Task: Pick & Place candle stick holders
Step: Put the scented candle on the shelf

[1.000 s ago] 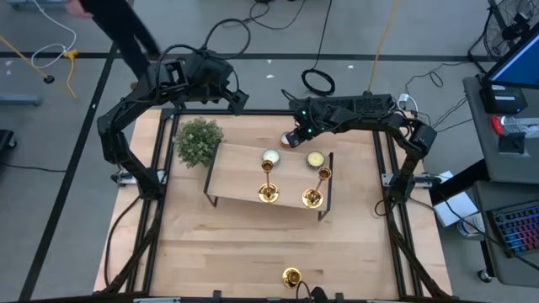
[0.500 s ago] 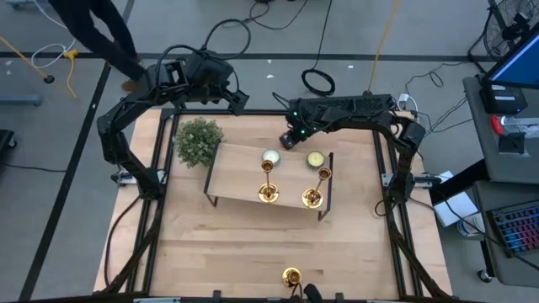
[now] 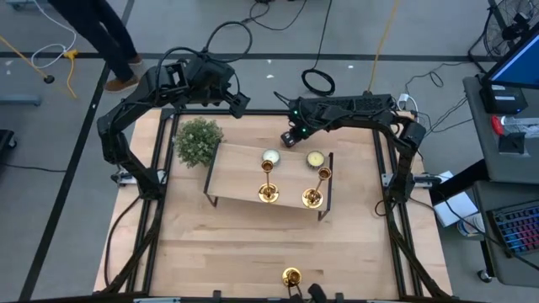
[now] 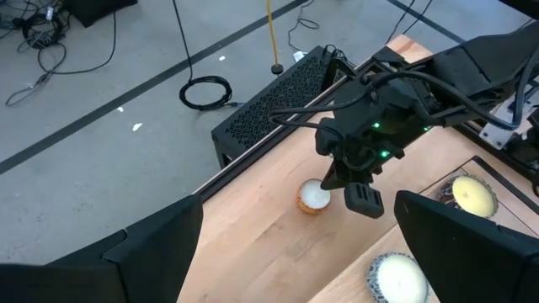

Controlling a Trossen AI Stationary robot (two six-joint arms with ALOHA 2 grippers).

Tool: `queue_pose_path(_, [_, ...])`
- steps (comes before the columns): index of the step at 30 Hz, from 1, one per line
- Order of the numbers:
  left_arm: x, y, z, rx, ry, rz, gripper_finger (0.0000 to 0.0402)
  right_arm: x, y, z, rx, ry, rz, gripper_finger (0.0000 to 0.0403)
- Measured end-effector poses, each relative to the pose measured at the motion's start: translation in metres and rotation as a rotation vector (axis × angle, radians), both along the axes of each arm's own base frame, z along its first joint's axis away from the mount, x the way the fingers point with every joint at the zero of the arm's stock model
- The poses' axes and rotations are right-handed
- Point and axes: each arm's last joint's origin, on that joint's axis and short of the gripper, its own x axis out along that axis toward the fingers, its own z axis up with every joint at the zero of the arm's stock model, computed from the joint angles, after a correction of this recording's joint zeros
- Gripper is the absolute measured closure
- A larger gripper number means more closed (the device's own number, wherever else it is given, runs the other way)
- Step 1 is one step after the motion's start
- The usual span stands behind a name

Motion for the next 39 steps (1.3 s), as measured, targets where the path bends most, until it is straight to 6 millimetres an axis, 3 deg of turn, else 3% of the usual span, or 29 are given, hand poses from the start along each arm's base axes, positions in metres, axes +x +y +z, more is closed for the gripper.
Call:
queue_pose_path(25, [0.001, -0.001, 0.000, -0.001, -0.002, 0.001, 0.0005, -0.002, 0.000, -0.001, -0.022, 0.039, -0.022, 0.0403])
queue_pose_path(39, [0.001, -0.003, 0.000, -0.004, -0.006, -0.001, 0.0005, 0.004, 0.004, -0.019, -0.002, 0.088, -0.002, 0.0403])
